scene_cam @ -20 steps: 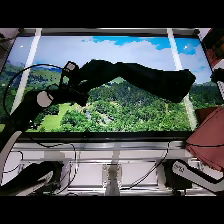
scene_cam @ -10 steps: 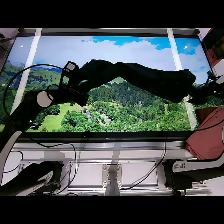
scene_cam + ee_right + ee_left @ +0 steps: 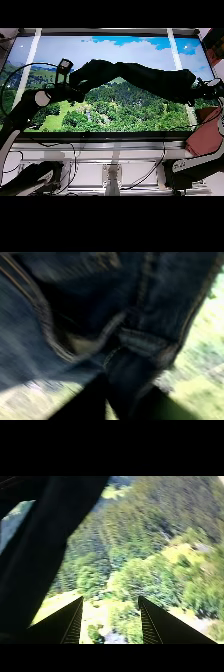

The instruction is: Fold the clothes and pants, and hang the long-sleeved shirts on hangers.

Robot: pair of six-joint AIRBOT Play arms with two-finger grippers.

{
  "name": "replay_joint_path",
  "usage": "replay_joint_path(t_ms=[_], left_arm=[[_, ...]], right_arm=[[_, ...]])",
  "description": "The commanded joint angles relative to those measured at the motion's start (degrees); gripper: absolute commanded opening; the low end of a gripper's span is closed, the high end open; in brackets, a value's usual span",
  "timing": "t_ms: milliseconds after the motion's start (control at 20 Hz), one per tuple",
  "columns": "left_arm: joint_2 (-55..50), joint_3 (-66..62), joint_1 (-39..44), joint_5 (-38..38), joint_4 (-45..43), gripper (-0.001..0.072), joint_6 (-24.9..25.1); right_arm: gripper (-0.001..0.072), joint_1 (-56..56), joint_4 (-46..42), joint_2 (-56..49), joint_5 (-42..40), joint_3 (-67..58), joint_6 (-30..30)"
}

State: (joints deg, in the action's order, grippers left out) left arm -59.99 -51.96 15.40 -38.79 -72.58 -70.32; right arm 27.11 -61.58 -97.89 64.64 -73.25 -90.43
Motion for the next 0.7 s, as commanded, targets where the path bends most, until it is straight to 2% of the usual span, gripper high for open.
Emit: replay_joint_path(t_ms=[0, 50, 200, 300, 350, 400, 500, 650], left_arm=[[0.0, 0.1, -7.4, 0.9, -5.4, 0.0369, -13.2], [-0.1, 0.1, -10.5, -0.3, -5.5, 0.0369, -14.6], [-2.7, 0.1, -18.9, -8.4, -5.4, 0.0388, -14.2], [-6.6, 0.1, -21.6, -13.0, -5.1, 0.0567, -11.5], [-8.9, 0.1, -21.9, -14.4, -3.9, 0.0591, -11.1], [-11.0, 0.1, -21.9, -14.6, -2.2, 0.0591, -9.4], [-15.3, 0.1, -21.6, -12.8, 6.7, 0.0591, -4.1], [-21.2, 0.0, -21.6, -4.8, 20.0, 0.0591, 1.7]], right_arm=[[0.0031, 0.0, 3.2, -0.3, -2.5, 0.0, 0.5], [0.0031, 0.0, 3.2, 0.0, -1.8, 0.0, 2.7], [0.0030, 0.0, 3.0, 1.7, -0.1, 0.0, 8.8], [0.0030, 0.0, 3.0, 3.6, -0.1, 0.0, 10.7], [0.0030, 0.0, 3.0, 4.5, -0.1, 0.0, 10.7], [0.0030, 0.0, 3.0, 5.6, -0.2, 0.0, 11.0], [0.0030, 0.0, 2.9, 7.2, -0.3, 0.0, 12.6], [0.0030, 0.0, 3.0, 8.3, -0.2, 0.0, 13.2]])
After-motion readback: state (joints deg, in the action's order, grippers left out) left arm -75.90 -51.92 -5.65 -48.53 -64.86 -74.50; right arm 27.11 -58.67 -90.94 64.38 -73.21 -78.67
